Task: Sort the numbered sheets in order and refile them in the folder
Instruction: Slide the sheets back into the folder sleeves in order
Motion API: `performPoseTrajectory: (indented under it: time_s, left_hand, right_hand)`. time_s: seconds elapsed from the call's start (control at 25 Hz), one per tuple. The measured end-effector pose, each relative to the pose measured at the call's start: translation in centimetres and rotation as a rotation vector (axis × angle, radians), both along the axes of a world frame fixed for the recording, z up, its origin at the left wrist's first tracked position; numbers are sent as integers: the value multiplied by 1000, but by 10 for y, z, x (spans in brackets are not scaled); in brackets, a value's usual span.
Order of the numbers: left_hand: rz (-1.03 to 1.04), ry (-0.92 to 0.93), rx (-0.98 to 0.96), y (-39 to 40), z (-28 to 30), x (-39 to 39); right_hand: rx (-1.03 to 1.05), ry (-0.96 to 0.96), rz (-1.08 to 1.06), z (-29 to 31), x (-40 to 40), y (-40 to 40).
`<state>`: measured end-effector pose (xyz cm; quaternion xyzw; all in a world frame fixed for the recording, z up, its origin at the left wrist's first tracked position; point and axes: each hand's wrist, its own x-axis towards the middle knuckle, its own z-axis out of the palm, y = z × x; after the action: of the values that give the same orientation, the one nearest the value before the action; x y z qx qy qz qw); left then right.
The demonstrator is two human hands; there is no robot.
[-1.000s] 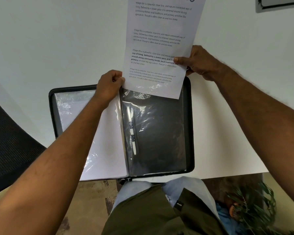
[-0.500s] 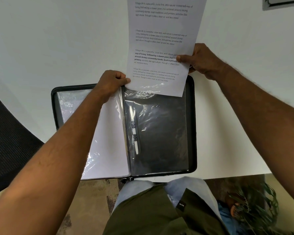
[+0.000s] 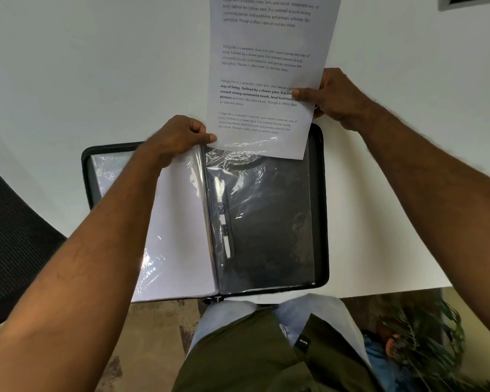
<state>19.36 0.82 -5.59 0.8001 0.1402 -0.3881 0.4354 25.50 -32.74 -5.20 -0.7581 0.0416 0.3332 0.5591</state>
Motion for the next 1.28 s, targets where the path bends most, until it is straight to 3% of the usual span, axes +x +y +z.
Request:
performPoseTrajectory:
  time_s: [0.36,0.44,0.56,0.68,0.88,1.28]
  left_hand:
    - [-261,9,180,-1,6,11]
    - [-160,-17,147,-1,3,8]
    - [156,12,-96,-1,5,0]
    - [313,16,-195,-4,5,-4]
    - [176,-24,-33,-4,-2,-4]
    - [343,28,-177,-4,6,-4]
  right_hand:
    - [13,13,23,2,2,2]
    - [18,22,25,2,3,3]
    - [19,46,54,2,4,3]
    - [15,65,64,1,5,2]
    - [4,57,37,2,8,-3]
    - [-72,203,308,-2,6,6]
